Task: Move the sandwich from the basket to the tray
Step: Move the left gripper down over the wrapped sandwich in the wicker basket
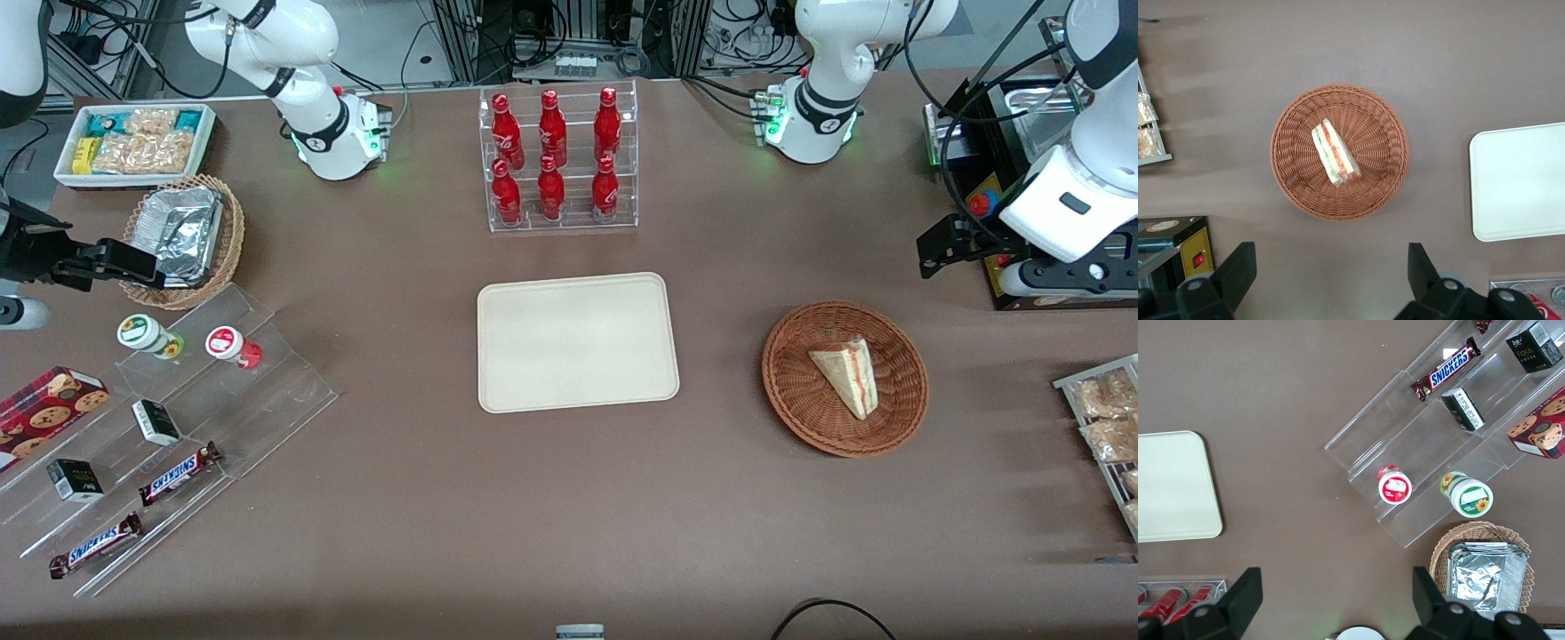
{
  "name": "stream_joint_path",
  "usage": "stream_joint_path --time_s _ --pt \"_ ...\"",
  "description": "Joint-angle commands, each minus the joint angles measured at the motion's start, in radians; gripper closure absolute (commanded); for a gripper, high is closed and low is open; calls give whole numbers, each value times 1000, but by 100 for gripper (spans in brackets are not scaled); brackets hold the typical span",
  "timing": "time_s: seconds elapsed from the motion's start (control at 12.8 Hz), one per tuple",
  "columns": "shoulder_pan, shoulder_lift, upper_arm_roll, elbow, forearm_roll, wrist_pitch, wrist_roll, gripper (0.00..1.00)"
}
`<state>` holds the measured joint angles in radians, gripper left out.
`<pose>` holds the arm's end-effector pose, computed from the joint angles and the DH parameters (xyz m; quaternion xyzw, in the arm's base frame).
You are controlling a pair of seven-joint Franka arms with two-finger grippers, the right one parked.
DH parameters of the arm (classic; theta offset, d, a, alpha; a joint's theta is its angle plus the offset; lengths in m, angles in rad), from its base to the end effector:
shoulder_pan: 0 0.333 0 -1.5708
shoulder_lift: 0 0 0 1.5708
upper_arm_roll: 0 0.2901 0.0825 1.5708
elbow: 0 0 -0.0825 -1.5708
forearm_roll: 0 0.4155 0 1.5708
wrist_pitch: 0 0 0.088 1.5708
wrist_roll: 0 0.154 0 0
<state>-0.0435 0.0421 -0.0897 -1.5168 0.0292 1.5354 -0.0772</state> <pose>0.5889 -0.0734 0.5509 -0.9995 0.0276 0.0103 0.0139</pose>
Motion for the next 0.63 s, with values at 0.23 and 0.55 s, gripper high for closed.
stream_joint_path --time_s 0.23,0.55 --pt "-1 28 13 20 3 -32 8 0" --pt "2 68 33 -102 8 101 -34 0"
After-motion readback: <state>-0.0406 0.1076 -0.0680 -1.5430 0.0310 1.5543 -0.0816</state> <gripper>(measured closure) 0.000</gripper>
